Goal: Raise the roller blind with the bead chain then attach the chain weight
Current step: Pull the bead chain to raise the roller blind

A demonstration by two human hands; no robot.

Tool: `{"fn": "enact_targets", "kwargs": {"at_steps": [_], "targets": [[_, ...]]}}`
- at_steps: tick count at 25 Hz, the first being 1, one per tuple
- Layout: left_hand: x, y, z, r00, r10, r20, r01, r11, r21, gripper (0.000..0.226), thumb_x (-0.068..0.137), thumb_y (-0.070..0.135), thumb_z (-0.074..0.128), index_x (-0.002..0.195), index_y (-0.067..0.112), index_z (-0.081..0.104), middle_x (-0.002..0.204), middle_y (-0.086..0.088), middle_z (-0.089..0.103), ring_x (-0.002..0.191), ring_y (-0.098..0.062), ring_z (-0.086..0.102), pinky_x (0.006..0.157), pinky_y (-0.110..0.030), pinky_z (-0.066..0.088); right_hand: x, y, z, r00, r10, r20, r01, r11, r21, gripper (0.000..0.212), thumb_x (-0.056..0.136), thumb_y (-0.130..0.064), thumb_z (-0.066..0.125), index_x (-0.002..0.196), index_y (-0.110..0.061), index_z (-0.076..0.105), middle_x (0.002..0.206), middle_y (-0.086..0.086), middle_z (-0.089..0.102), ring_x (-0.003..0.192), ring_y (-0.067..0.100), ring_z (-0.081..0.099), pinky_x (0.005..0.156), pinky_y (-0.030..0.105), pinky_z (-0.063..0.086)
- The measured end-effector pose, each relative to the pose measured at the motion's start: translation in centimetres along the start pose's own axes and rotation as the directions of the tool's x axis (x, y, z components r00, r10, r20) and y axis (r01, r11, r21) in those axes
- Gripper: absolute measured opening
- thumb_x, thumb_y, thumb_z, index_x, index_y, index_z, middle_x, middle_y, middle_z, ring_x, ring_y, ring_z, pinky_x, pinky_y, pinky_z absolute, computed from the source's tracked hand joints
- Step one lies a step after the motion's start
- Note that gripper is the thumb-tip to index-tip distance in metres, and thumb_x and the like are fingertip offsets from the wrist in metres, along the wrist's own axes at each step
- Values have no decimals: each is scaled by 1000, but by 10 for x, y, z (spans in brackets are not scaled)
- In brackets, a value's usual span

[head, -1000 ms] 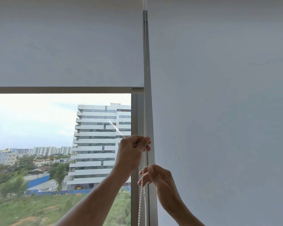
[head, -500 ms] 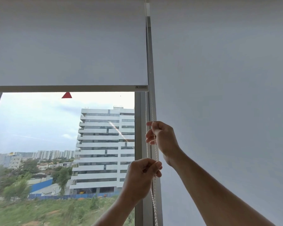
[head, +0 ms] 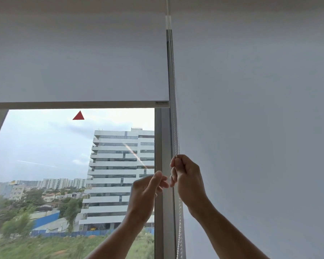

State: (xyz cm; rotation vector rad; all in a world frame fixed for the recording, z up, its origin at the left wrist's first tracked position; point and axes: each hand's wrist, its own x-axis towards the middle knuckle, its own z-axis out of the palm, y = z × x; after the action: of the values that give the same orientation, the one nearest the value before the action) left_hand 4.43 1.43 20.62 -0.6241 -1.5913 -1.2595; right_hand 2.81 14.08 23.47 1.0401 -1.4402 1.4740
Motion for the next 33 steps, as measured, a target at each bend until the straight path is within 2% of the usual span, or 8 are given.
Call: {"fn": "enact_targets", "kwargs": {"at_steps": [6,11,15,18,21,25,30,33], "targets": [[41,52,16,997,72,30,-75,991,107,20,86,54,51,80,43,66,79,10,76,72,-8,69,64,-21,53,-28,11,0,997,60,38,-62,997,36,38,105,-9,38,73,-13,56,48,-1,53,44,13,51,53,26,48],[53,67,22,999,-32,-2,32,999,31,10,88,23,71,79,22,76,73,-1,77,59,-5,63,65,-25,51,-43,19,-5,994,67,83,-66,998,-6,38,103,-5,41,70,-19,55,49,0,56,47,9,51,55,27,46],[46,62,20,996,-82,26,80,994,79,15,86,18,74,73,11,75,59,8,69,46,5,54,66,-26,48,-47,21,-11,968,107,227,-113,994,11,44,102,-4,43,71,-26,63,56,2,68,54,9,62,62,19,47],[44,62,17,999,-33,42,28,993,117,12,87,16,73,74,14,74,63,8,70,49,6,58,62,-17,46,-41,18,-19,950,151,272,-179,980,83,46,100,-36,38,75,-25,75,77,2,80,74,14,75,73,22,51],[43,63,13,998,17,62,-26,990,135,14,87,16,72,73,20,73,61,11,71,55,6,62,57,-7,47,-23,15,-25,977,185,102,-195,975,109,64,96,-62,27,83,-23,76,79,-1,80,77,16,76,82,38,53],[36,63,14,991,45,129,-70,979,192,9,86,23,74,77,21,73,65,9,74,64,-2,70,64,-13,54,14,-7,-27,986,168,-12,-167,984,59,54,90,-61,29,84,-27,71,71,-9,77,69,6,73,76,32,52],[16,53,9,981,16,193,-40,992,119,13,85,19,74,73,19,71,60,10,72,54,5,63,56,-6,45,48,-39,-21,988,153,27,-154,987,46,41,100,-52,33,95,-28,65,81,-2,76,68,6,72,70,25,49],[1,45,7,967,-20,256,-4,996,93,13,86,16,73,73,16,71,62,6,72,55,3,61,58,-9,45,59,-51,-13,988,138,62,-141,989,36,36,105,-37,34,98,-20,66,72,-3,72,59,4,68,65,22,48]]}}
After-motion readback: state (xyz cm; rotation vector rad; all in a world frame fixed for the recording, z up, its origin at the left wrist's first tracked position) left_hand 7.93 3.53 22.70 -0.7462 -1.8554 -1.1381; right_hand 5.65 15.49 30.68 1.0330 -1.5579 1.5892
